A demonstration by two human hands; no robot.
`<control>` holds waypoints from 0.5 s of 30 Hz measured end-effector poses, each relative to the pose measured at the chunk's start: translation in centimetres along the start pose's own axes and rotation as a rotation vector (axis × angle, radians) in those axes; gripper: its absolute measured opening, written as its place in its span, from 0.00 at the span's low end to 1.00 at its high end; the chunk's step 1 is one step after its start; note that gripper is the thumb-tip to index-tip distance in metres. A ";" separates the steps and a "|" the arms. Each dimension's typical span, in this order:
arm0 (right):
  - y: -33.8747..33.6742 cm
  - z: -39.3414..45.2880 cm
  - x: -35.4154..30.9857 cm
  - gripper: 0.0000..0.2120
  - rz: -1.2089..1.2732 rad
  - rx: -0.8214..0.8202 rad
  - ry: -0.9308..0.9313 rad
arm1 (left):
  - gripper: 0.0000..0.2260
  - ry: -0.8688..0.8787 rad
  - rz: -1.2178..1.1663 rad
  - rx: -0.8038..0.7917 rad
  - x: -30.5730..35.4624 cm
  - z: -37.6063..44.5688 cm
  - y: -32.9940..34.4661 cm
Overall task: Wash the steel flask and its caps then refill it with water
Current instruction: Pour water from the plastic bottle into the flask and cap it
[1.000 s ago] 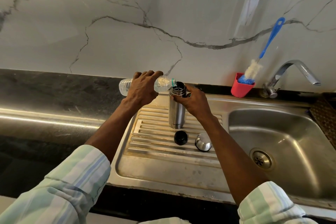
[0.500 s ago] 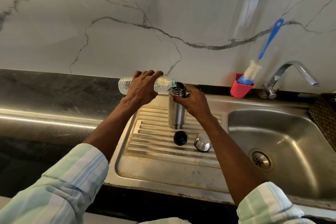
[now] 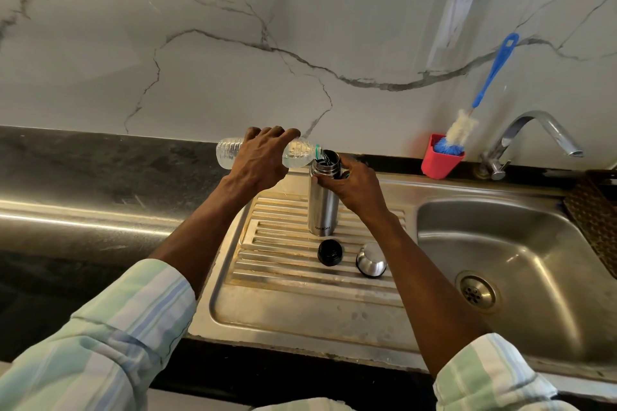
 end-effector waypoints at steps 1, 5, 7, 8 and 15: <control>0.0 0.0 0.0 0.30 0.000 0.000 0.003 | 0.33 0.001 0.001 -0.001 0.0 0.0 0.0; 0.0 0.0 -0.1 0.29 0.001 0.007 0.003 | 0.34 -0.001 0.002 -0.009 -0.1 0.1 0.1; 0.0 -0.1 -0.1 0.28 0.003 0.011 0.002 | 0.34 -0.001 0.006 -0.010 -0.1 0.1 0.0; 0.0 -0.1 -0.1 0.28 0.002 0.010 0.003 | 0.33 0.001 0.008 -0.009 -0.1 0.1 0.0; -0.1 -0.1 -0.5 0.26 0.017 0.005 -0.001 | 0.33 0.018 0.026 -0.008 0.0 0.1 -0.3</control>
Point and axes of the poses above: each hand's wrist, its own z-axis towards the middle knuckle, its own y-axis out of the palm, x = y × z, the point moved 8 cm from there along z, towards the middle knuckle, and after that the axes turned 9 degrees about -z, right-handed, at the moved point
